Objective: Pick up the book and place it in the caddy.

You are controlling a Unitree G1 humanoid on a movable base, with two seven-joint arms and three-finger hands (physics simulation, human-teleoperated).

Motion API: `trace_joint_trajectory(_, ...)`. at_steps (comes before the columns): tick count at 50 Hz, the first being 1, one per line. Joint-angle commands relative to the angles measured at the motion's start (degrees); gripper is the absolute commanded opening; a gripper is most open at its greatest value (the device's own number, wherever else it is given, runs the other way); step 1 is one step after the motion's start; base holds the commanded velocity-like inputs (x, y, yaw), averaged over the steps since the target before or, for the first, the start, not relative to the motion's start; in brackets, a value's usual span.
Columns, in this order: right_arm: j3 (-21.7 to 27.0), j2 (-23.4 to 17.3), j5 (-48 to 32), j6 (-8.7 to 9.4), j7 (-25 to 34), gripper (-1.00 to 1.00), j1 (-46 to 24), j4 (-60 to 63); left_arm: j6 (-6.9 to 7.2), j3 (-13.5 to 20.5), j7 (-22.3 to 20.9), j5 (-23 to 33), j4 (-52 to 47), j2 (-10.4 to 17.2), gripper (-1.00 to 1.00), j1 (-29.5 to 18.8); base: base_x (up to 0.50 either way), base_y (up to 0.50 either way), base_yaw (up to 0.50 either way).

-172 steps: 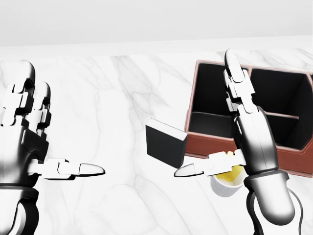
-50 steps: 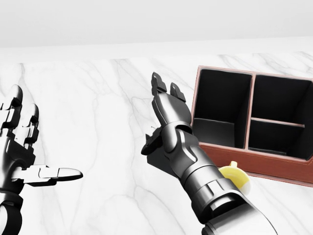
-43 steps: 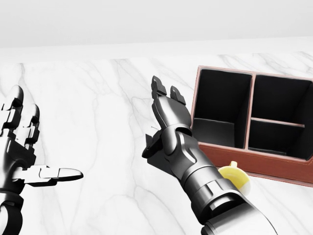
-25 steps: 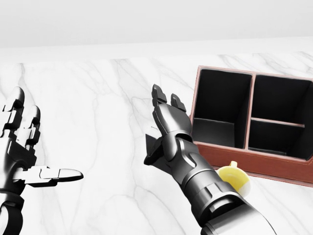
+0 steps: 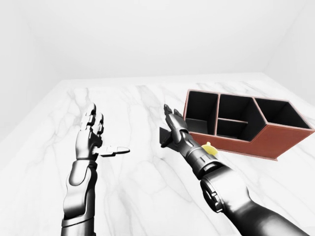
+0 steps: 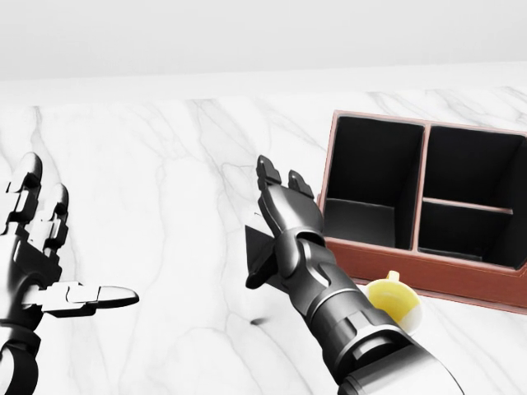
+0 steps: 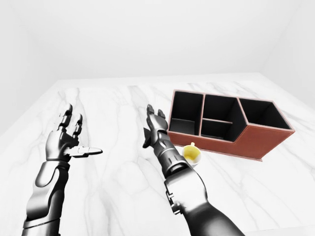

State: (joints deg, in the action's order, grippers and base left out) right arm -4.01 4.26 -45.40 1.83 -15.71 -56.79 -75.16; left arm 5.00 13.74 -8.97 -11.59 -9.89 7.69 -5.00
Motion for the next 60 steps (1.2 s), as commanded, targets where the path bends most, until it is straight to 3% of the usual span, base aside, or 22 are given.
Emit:
trace_joint_trajectory(1, 0.32, -0.14, -0.67, 0.54, 0.78, 1.00, -0.04, -0.81, 0.00, 0.10, -0.10, -0.23, 0.95, 0.12, 1.00, -0.12, 0.00, 0.00, 0.00)
trace_joint_trajectory(46, 0.86, 0.20, -2.28, 2.00, 2.10, 1.00, 1.13, -1.99, 0.00, 0.04, -1.24, -0.62, 1.89, 0.36, 1.00, -0.15, 0.00, 0.00, 0.00)
trace_joint_trajectory(49, 1.17, 0.15, -2.26, 1.98, -0.07, 1.00, 0.92, -1.97, 0.00, 0.09, -1.38, -0.66, 2.13, 0.39, 1.00, -0.15, 0.00, 0.00, 0.00)
trace_joint_trajectory(50, 1.51, 0.16, -1.88, 2.91, 0.33, 0.81, 0.53, -2.00, 0.00, 0.16, -1.42, -0.73, 2.16, 0.42, 1.00, -0.17, 0.00, 0.00, 0.00)
trace_joint_trajectory(51, 1.34, 0.22, -1.92, 3.03, 1.02, 0.00, 0.68, -1.97, 0.00, 0.28, -1.47, -0.87, 2.11, 0.48, 1.00, -0.16, 0.00, 0.00, 0.00)
trace_joint_trajectory(52, 1.08, 0.35, -2.35, 3.17, -0.91, -1.00, 0.83, -1.95, 0.00, 0.49, -1.56, -1.07, 2.20, 0.56, 1.00, -0.20, 0.00, 0.00, 0.00)
trace_joint_trajectory(60, 0.48, 0.54, -3.39, 3.17, -1.07, -1.00, 1.17, -1.99, 0.00, 1.12, -1.80, -2.10, 1.70, 0.73, 1.00, 0.07, 0.00, 0.00, 0.00)
